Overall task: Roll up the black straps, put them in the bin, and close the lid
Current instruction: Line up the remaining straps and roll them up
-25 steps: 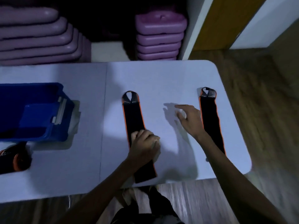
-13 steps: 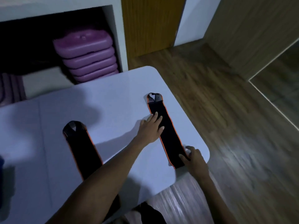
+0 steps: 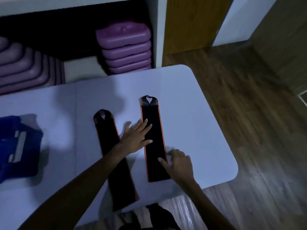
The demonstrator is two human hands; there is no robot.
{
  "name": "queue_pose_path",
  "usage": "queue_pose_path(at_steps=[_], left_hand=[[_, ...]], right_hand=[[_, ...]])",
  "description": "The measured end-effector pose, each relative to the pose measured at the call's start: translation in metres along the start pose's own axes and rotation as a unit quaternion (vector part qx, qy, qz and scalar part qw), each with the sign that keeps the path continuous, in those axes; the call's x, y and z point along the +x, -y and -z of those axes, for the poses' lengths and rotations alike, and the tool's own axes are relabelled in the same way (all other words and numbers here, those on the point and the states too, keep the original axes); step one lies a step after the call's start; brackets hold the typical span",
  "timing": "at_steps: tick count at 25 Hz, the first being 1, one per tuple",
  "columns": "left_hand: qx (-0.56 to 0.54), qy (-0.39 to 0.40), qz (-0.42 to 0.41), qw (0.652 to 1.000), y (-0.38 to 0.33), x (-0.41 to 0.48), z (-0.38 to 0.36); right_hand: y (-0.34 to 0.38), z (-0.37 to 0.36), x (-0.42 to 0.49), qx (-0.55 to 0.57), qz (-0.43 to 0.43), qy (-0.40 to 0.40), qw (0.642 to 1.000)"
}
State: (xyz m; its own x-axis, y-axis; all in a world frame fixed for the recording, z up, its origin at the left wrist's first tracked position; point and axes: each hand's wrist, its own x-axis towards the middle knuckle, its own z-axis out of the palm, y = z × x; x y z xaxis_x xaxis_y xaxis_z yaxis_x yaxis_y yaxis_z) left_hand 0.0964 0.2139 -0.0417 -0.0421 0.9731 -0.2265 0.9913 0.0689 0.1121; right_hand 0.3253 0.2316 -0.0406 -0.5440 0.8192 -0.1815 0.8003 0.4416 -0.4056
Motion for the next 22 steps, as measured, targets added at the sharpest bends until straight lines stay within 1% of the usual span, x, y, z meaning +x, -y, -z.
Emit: queue_pose_path(at_steps=[2, 3, 5, 6, 7, 9, 10, 12, 14, 15, 17, 19, 20, 22], left_hand=[[-0.084, -0.013, 0.037, 0.996, -0.01, -0.015, 0.005], [-0.129, -0.033, 0.033, 0.991, -0.016, -0.025, 0.006], [-0.154, -0.108, -0.046, 0.981, -0.032, -0.049, -0.001], [-0.156, -0.119, -0.096, 0.976, -0.041, -0.062, -0.008], [-0.154, -0.12, -0.139, 0.971, -0.048, -0.074, -0.017], [-0.121, -0.076, -0.175, 0.974, -0.057, -0.091, -0.033], [-0.108, -0.059, -0.176, 0.977, -0.06, -0.095, -0.039], [-0.101, -0.069, -0.175, 0.977, -0.062, -0.1, -0.047], [-0.125, -0.114, -0.167, 0.971, -0.062, -0.103, -0.044], [-0.143, -0.144, -0.16, 0.966, -0.063, -0.105, -0.04], [-0.179, -0.213, -0.145, 0.949, -0.061, -0.114, -0.029], [-0.203, -0.26, -0.111, 0.937, -0.056, -0.126, -0.018], [-0.213, -0.275, -0.088, 0.933, -0.052, -0.133, -0.014], [-0.23, -0.301, -0.036, 0.925, -0.043, -0.152, -0.009]], right_hand=[[0.01, 0.014, 0.047, 0.075, -0.03, -0.007, 0.997], [0.017, 0.021, 0.076, 0.105, -0.042, -0.012, 0.994], [0.029, 0.03, 0.13, 0.138, -0.056, -0.004, 0.989], [0.035, 0.032, 0.154, 0.155, -0.063, 0.012, 0.986], [0.04, 0.031, 0.172, 0.168, -0.07, 0.032, 0.983], [0.046, 0.027, 0.196, 0.178, -0.077, 0.058, 0.979], [0.047, 0.024, 0.202, 0.174, -0.075, 0.06, 0.98], [0.049, 0.021, 0.206, 0.165, -0.078, 0.044, 0.982], [0.051, 0.019, 0.204, 0.179, -0.095, 0.022, 0.979], [0.052, 0.019, 0.202, 0.205, -0.1, 0.01, 0.974], [0.058, 0.02, 0.201, 0.284, -0.088, -0.009, 0.955], [0.07, 0.023, 0.199, 0.348, -0.058, -0.003, 0.936], [0.081, 0.026, 0.198, 0.382, -0.05, 0.018, 0.922], [0.106, 0.03, 0.194, 0.459, -0.041, 0.077, 0.884]])
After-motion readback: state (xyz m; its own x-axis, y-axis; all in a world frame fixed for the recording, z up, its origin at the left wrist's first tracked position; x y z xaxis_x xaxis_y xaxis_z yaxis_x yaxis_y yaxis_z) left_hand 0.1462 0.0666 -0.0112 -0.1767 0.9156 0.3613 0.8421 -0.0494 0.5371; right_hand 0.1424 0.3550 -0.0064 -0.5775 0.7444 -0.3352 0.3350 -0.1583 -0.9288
